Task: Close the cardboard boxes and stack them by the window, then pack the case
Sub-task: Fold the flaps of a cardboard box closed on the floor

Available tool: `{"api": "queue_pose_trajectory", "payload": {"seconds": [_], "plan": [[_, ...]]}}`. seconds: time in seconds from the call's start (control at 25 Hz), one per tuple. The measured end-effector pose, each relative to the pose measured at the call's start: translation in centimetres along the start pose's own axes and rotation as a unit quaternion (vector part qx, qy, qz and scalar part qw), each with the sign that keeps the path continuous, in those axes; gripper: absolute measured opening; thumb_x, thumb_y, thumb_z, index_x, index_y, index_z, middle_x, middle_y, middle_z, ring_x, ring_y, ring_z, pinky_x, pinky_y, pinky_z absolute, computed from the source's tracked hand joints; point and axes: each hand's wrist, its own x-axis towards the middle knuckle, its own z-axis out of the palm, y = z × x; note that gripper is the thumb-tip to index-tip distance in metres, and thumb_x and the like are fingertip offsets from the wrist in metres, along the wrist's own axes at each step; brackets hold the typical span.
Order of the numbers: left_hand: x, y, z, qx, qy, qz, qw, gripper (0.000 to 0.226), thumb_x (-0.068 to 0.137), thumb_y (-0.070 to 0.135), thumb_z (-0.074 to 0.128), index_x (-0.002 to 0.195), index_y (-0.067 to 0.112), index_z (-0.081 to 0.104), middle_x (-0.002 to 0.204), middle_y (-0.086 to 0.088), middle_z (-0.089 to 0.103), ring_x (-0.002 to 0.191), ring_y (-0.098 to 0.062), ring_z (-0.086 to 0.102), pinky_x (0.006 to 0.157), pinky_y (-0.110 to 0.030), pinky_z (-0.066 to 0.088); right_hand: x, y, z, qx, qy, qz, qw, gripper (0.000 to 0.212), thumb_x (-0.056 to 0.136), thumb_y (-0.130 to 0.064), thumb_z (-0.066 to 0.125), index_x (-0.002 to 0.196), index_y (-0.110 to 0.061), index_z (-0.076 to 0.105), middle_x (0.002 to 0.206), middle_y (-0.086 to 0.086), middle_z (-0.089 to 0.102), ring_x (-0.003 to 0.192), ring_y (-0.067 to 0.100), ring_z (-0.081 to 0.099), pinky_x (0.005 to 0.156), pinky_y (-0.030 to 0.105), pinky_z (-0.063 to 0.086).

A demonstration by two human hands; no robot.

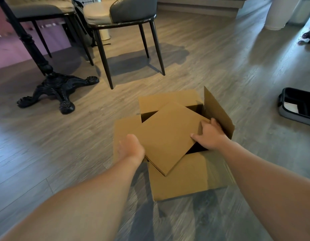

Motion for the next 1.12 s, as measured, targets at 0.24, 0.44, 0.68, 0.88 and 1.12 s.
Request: {"api": "queue_pose_trajectory", "payload": {"seconds": [0.24, 0.44, 0.68, 0.88, 1.12], "plan": [[1.4, 1.5, 1.0, -0.055, -0.006, -0.028, 0.998, 0.016, 0.087, 0.003, 0.062, 0.072, 0.009, 0.061, 0.071, -0.006, 0.060, 0.063, -0.019, 0.057, 0.045, -0.025, 0.036, 0.4, 2.8, -0.7, -0.021, 0.064, -0.018, 0.998, 0.045, 0.090, -0.060, 0.056, 0.103, -0.017, 0.057, 0.093, 0.001, 0.057, 0.094, 0.027, 0.051, 0.084, 0.041, 0.045], [2.6, 4.5, 2.0, -0.098, -0.046, 0.009, 0.994, 0.030, 0.078, -0.002, 0.056, 0.063, 0.019, 0.041, 0.064, 0.002, 0.042, 0.057, -0.015, 0.041, 0.046, -0.025, 0.032, -2.2, 5.2, -0.9, -0.049, 0.144, 0.003, 0.988, 0.041, 0.090, -0.061, 0.052, 0.100, -0.022, 0.060, 0.091, 0.003, 0.051, 0.101, 0.035, 0.051, 0.077, 0.040, 0.041], [2.1, 4.1, 2.7, -0.038, -0.067, 0.037, 0.996, 0.024, 0.077, 0.000, 0.060, 0.067, 0.013, 0.043, 0.067, -0.004, 0.045, 0.058, -0.018, 0.043, 0.048, -0.031, 0.031, -4.8, 5.0, 0.9, -0.149, 0.154, -0.052, 0.975, 0.035, 0.096, -0.048, 0.048, 0.089, -0.022, 0.070, 0.102, 0.005, 0.063, 0.102, 0.028, 0.052, 0.083, 0.044, 0.047], [1.2, 2.3, 1.7, 0.055, -0.031, 0.080, 0.995, 0.018, 0.083, 0.006, 0.066, 0.073, 0.013, 0.052, 0.087, -0.008, 0.063, 0.072, -0.022, 0.059, 0.053, -0.031, 0.047, -4.6, 5.8, 0.1, -0.175, 0.171, -0.022, 0.969, 0.034, 0.092, -0.049, 0.054, 0.088, -0.022, 0.073, 0.114, 0.002, 0.062, 0.113, 0.029, 0.046, 0.089, 0.047, 0.042], [1.6, 0.4, 1.3, 0.187, 0.033, 0.035, 0.981, 0.022, 0.087, 0.031, 0.062, 0.098, 0.014, 0.069, 0.127, -0.009, 0.058, 0.124, -0.030, 0.048, 0.112, -0.052, 0.033, -5.5, 6.8, -1.1, -0.088, 0.232, 0.046, 0.968, 0.030, 0.092, -0.032, 0.063, 0.104, -0.005, 0.070, 0.161, 0.018, 0.023, 0.151, 0.035, 0.009, 0.114, 0.052, 0.029]]}}
